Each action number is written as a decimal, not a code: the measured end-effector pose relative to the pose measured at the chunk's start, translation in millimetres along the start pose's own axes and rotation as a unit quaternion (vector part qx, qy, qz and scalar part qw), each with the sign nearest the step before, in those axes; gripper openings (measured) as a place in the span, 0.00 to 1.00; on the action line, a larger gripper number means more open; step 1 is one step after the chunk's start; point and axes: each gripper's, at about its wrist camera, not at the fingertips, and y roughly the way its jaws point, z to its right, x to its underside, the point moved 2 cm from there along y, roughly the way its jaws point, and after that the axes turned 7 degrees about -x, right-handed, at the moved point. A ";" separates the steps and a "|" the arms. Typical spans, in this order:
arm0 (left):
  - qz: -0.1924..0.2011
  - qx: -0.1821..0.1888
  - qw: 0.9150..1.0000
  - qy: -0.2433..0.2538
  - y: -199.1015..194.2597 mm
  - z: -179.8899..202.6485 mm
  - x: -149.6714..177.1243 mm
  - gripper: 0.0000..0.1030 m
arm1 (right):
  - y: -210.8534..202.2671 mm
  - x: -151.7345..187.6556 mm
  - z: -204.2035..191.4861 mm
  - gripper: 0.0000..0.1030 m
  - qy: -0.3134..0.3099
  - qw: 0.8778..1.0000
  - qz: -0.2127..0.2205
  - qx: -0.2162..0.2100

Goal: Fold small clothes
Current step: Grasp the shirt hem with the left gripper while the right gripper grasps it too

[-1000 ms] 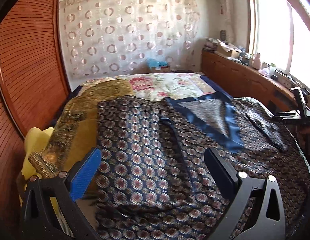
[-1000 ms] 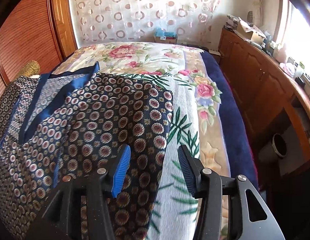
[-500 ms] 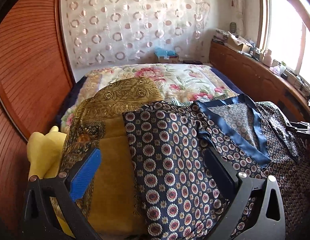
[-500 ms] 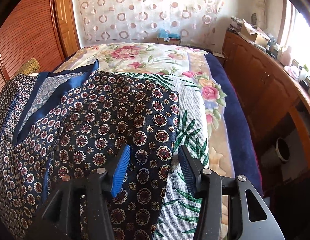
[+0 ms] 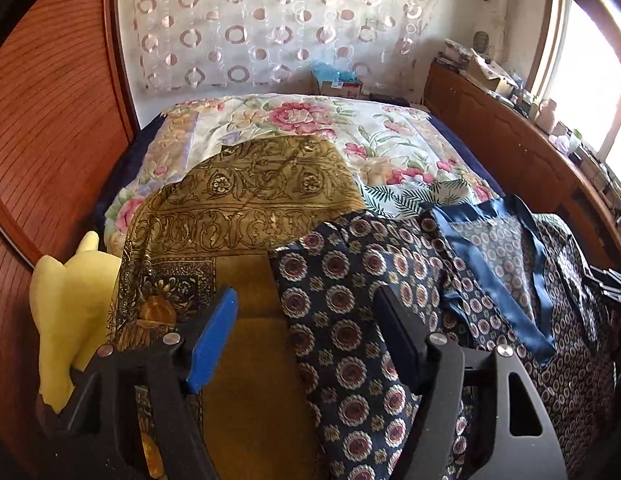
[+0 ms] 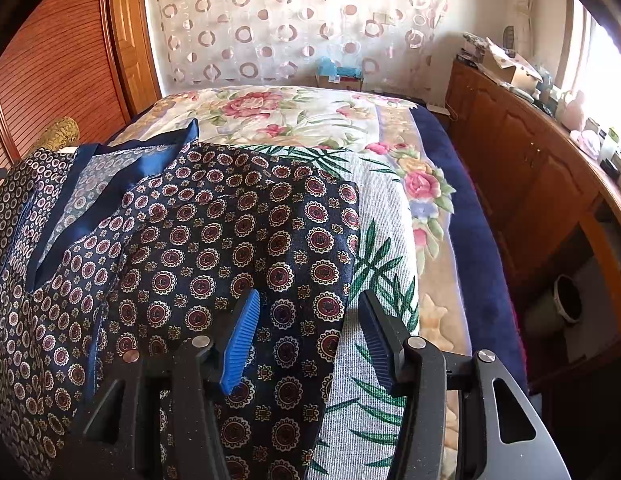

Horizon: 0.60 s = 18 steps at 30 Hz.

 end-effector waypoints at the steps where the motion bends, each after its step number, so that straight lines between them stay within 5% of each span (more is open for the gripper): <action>1: -0.002 -0.001 1.000 -0.004 2.1 -1.3 -1.2 0.69 | 0.0 0.0 -0.1 0.52 0.000 1.000 0.000 0.000; 9: -0.009 0.024 0.999 -0.025 7.9 -2.9 -7.1 0.53 | 0.5 -0.3 -0.9 0.52 0.000 1.000 0.000 -0.001; 15: -0.005 0.034 0.999 -0.009 6.0 3.8 -8.6 0.26 | 0.4 -0.2 -1.1 0.53 0.000 1.000 0.000 -0.001; 17: 0.000 0.040 0.999 -0.002 4.3 7.3 -8.2 0.03 | 0.4 -0.1 -1.0 0.53 0.000 1.000 0.000 -0.001; 18: 0.006 0.044 0.999 0.001 1.7 9.1 -8.4 0.03 | 0.4 -0.1 -0.9 0.53 0.000 1.000 0.000 -0.001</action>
